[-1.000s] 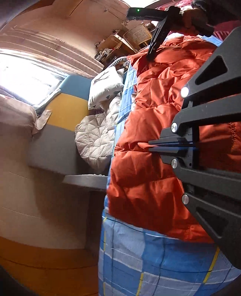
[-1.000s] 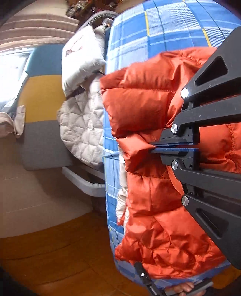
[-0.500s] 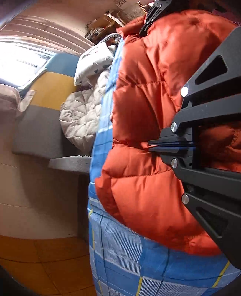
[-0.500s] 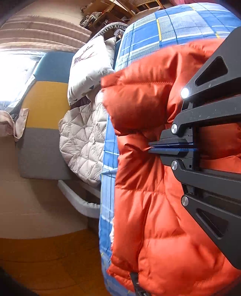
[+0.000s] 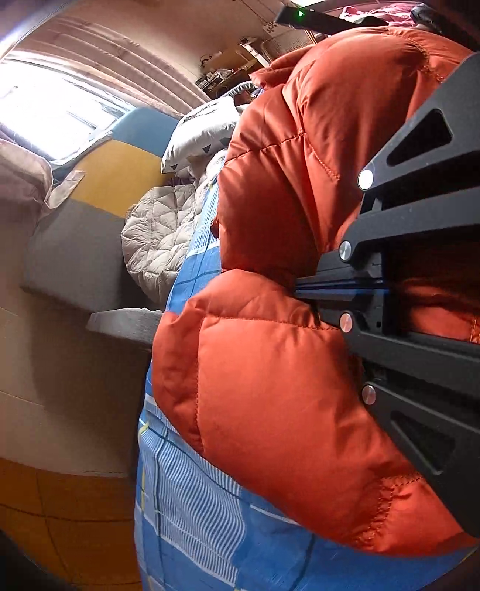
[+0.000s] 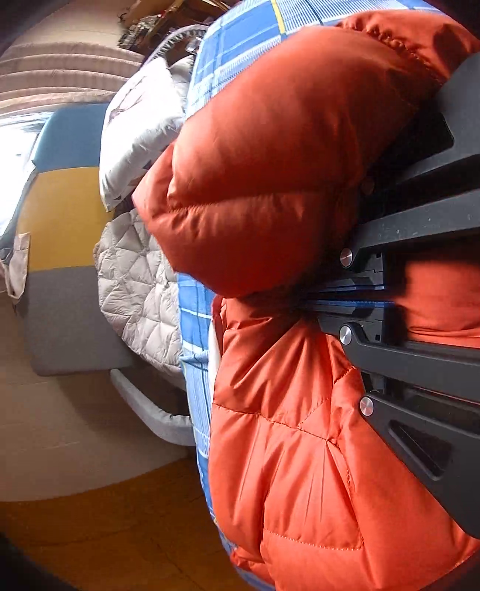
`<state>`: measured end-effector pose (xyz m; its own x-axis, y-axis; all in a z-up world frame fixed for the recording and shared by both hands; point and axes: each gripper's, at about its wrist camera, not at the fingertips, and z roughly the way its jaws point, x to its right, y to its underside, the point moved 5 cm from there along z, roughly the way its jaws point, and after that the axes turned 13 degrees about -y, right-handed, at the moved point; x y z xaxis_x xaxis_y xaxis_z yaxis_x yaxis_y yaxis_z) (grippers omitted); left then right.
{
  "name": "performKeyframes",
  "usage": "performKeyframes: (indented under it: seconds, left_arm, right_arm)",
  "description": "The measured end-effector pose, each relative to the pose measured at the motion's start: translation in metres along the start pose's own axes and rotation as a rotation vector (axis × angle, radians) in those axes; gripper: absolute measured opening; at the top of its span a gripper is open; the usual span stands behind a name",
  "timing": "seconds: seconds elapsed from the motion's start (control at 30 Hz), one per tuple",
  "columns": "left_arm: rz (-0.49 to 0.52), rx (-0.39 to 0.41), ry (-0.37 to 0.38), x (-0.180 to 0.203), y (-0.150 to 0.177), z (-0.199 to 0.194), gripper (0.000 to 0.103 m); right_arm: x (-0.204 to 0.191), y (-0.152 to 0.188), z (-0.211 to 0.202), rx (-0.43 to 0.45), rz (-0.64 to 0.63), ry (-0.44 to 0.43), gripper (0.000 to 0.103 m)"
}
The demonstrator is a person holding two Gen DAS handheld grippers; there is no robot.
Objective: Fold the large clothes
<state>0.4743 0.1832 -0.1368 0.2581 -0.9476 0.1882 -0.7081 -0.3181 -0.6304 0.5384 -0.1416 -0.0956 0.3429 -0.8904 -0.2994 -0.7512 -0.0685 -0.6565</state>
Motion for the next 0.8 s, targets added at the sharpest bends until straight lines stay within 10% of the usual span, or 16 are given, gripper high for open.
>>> performKeyframes:
  seconds: [0.53,0.7,0.8]
  left_arm:
    - [0.036,-0.013,-0.063,0.005,-0.001,0.0,0.003]
    - [0.065,-0.022,-0.098,0.009,-0.005,-0.004,0.003]
    - [0.058,-0.018,-0.107,0.008,-0.007,-0.01,0.007]
  right_arm:
    - [0.007,-0.007,0.001,-0.059,0.066,-0.052,0.002]
    - [0.004,-0.013,-0.017,-0.068,0.084,-0.089,0.044]
    - [-0.002,-0.022,-0.04,-0.02,0.061,-0.085,0.051]
